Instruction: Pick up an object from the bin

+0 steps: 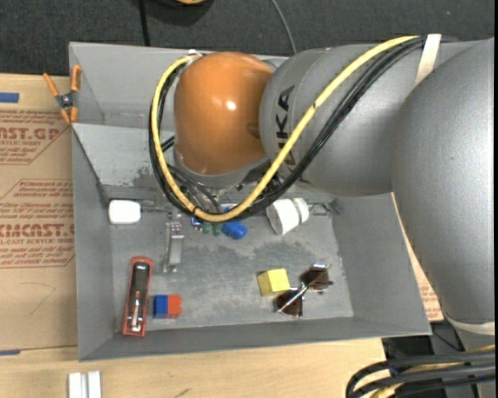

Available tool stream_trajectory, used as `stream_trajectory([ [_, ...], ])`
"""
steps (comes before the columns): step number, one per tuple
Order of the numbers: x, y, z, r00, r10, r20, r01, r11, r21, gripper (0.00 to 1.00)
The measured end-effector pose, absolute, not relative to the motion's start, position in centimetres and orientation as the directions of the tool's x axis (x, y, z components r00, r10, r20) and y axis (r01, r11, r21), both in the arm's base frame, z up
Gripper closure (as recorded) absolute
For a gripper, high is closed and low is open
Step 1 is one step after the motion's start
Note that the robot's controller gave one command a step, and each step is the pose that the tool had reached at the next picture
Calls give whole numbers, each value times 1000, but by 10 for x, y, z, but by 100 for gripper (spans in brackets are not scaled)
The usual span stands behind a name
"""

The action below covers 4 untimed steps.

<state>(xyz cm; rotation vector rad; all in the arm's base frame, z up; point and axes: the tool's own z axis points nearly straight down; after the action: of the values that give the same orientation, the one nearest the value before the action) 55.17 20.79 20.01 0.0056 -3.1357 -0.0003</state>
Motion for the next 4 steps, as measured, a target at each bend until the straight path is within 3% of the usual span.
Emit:
stream_trajectory([
  [1,553,207,205,-1000,-1,-1,-1,1000,2,0],
  [2,540,218,153,-965,-263,-6,-263,965,2,0],
  [3,521,241,148,-893,-450,3,-450,893,2,0],
  [4,519,245,114,-708,-706,-8,-706,708,-2,0],
])
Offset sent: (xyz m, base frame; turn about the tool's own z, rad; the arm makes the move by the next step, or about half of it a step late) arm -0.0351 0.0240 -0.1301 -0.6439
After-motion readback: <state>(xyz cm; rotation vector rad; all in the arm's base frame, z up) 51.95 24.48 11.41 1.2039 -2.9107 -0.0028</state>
